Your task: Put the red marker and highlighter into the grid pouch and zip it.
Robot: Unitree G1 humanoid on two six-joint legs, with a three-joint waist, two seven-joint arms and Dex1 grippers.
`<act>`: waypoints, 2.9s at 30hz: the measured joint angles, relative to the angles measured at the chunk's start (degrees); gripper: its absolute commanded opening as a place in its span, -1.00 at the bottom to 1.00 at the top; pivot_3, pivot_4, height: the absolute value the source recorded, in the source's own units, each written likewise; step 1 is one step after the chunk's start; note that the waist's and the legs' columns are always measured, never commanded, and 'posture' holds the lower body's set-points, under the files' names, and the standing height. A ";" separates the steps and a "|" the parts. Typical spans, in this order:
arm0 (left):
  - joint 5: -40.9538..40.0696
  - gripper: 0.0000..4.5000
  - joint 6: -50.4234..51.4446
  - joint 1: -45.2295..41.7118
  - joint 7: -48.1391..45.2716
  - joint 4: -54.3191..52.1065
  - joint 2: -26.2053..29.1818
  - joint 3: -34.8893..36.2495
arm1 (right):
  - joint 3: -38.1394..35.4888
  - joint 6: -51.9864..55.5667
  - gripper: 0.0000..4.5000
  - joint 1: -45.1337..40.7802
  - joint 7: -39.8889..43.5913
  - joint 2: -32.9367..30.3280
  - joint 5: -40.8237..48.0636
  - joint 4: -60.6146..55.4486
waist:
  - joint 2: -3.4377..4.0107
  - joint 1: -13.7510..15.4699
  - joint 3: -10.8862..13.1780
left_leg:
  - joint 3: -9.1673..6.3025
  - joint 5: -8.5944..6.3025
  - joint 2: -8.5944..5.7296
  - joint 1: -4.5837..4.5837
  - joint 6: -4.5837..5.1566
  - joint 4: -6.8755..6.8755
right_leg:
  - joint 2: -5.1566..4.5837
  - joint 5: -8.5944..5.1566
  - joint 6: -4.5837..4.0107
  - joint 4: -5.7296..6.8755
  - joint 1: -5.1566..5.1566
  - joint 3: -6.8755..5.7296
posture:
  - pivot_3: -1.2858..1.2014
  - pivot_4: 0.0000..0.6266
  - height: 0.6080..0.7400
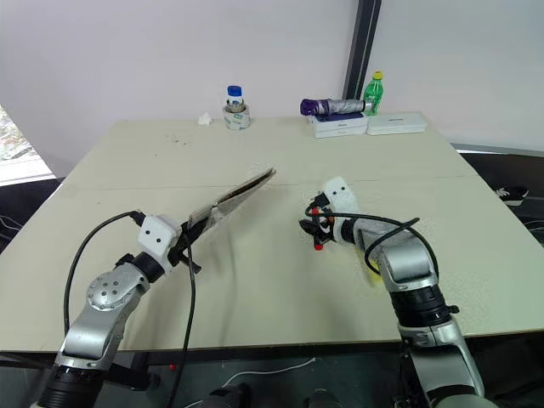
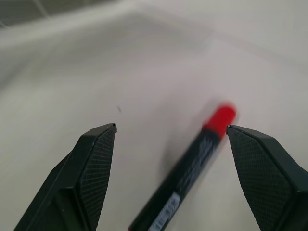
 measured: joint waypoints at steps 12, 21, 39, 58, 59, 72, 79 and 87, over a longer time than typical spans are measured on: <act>1.22 -1.00 -2.06 -0.95 0.11 2.86 -0.75 -0.99 | 0.18 1.19 -0.86 1.65 -3.57 0.82 -0.59 1.13 | 0.00 0.00 0.00 | -0.01 0.00 -0.04 0.00 0.00 0.02 | 0.01 0.00 0.00 0.00 0.01 -0.01 | 0.03 -0.52 1.00; 0.92 -1.00 -2.21 -0.92 -0.76 3.24 -1.81 -1.89 | 4.38 -15.80 -0.86 2.21 7.45 -14.29 -4.81 -6.32 | 0.00 0.11 0.02 | 0.00 0.00 -0.05 -0.01 0.00 0.02 | 0.01 0.00 0.02 -0.06 0.05 -0.06 | 0.03 -0.52 1.00; 0.47 -1.00 -2.10 -0.26 -3.78 1.95 -3.33 -4.42 | 7.08 -22.48 -0.86 2.15 16.63 -17.59 -6.83 -11.09 | -0.01 0.22 0.02 | -0.09 -0.03 0.01 -0.01 0.05 0.00 | 0.00 0.02 0.03 -0.52 0.27 -0.14 | 0.03 -0.52 1.00; 3.11 -1.00 -6.21 -0.16 -13.33 1.46 3.88 -10.02 | 16.05 -39.70 -0.86 2.02 27.42 -22.66 -16.32 -12.28 | -0.01 0.15 0.02 | -0.11 -0.04 0.03 0.00 0.05 -0.02 | 0.00 0.02 0.03 -0.63 0.34 -0.20 | 0.03 -0.52 1.00; 3.05 -1.00 -6.68 -0.57 -14.77 1.46 4.66 -10.16 | 17.01 -41.28 -0.86 1.84 28.21 -22.67 -17.11 -12.30 | -0.01 0.16 0.02 | -0.11 -0.04 0.03 0.01 0.04 -0.01 | 0.00 0.02 0.03 -0.65 0.35 -0.20 | 0.03 -0.52 1.00; 1.99 -1.00 -8.58 -2.69 -24.05 1.48 8.73 -11.84 | 19.95 -50.40 -0.86 -0.27 34.45 -21.86 -22.48 -10.28 | 0.00 0.16 0.02 | -0.14 -0.04 0.04 0.00 0.05 -0.01 | -0.02 0.02 0.03 -0.67 0.37 -0.21 | 0.03 -0.52 1.00; 1.36 -1.00 -7.60 -2.34 -22.81 1.47 7.47 -11.55 | 15.28 -45.99 0.19 -0.22 35.11 -21.67 -18.81 -10.82 | 0.00 0.19 0.02 | -0.16 -0.04 0.04 0.01 0.05 -0.01 | -0.03 0.02 0.03 -0.67 0.38 -0.21 | 0.03 -0.52 1.00; 0.43 -1.00 -5.49 -1.80 -16.38 2.70 3.98 -9.03 | 0.62 -29.51 0.19 2.39 34.42 -24.60 -8.27 -12.85 | -0.01 0.34 0.02 | -0.19 -0.05 0.04 0.02 0.06 0.01 | -0.07 0.02 0.02 -0.67 0.42 -0.24 | 0.03 -0.52 1.00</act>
